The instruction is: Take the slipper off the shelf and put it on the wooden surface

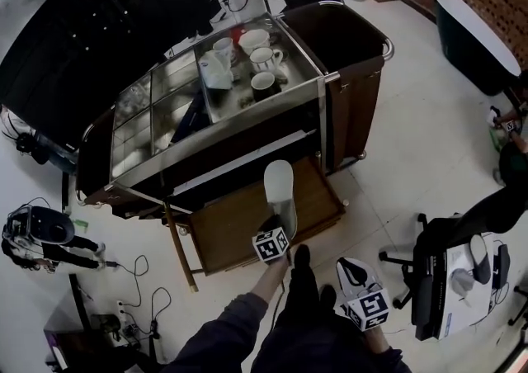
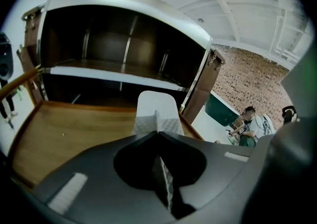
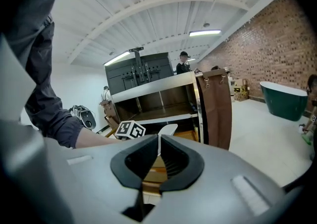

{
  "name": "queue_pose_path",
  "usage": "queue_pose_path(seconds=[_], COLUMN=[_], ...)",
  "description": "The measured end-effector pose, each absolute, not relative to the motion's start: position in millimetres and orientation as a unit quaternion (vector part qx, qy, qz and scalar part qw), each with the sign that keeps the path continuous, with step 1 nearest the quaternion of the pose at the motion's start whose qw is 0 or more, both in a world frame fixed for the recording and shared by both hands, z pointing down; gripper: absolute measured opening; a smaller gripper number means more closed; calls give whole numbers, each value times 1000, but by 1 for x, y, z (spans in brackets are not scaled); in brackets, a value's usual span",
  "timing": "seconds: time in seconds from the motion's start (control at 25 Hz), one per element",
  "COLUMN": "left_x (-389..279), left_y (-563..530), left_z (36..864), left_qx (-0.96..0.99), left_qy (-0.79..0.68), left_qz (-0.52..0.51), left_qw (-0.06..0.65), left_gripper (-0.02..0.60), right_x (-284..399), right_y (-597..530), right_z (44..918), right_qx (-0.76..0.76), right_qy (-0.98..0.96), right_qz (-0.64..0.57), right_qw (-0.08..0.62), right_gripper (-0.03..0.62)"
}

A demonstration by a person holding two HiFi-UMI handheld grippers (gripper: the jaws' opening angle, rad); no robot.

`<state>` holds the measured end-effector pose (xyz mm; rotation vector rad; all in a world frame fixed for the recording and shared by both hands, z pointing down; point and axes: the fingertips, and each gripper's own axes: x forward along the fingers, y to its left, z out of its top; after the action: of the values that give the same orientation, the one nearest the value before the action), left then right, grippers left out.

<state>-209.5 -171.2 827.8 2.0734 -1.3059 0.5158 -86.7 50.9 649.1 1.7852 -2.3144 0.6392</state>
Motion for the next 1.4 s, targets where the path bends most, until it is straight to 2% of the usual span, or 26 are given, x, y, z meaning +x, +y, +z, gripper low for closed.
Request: queue_pose_path(seconds=[0.24,0.36,0.44,0.56,0.72,0.92,1.08,1.24,1.4], left_x=[-152,-131,-130,-137,-153,-201,-237,-265,-294], left_y=[-186,-186,-176,-150,-88,12,91,130,147], left_z=[895,898,885,851,775,690,677,682,664], left_qx=[795,805,814,834,859,888,899,888,887], left_qy=[-441,-418,-414,-404,-387,-373,-358,-374,-394], left_qz=[219,237,238,227,162,103,116,121,116], left_qw=[354,347,331,300,293,250,225,241,212], left_gripper=[30,98,195,161,156,127,77,77,77], right_x=[-69,-64,-65,-73,-93,-123,-147,-167,-183], right_y=[75,73,72,71,79,102,128,143,152], right_z=[663,671,669,657,640,627,641,648,658], right_qx=[621,622,617,604,577,562,549,519,507], right_qy=[-742,-740,-746,-762,-790,-808,-814,-831,-836], right_qz=[233,234,230,216,192,165,179,193,204], right_qw=[98,100,102,93,78,58,56,56,56], right_gripper=[1,0,2,1,2,2,0,0,0])
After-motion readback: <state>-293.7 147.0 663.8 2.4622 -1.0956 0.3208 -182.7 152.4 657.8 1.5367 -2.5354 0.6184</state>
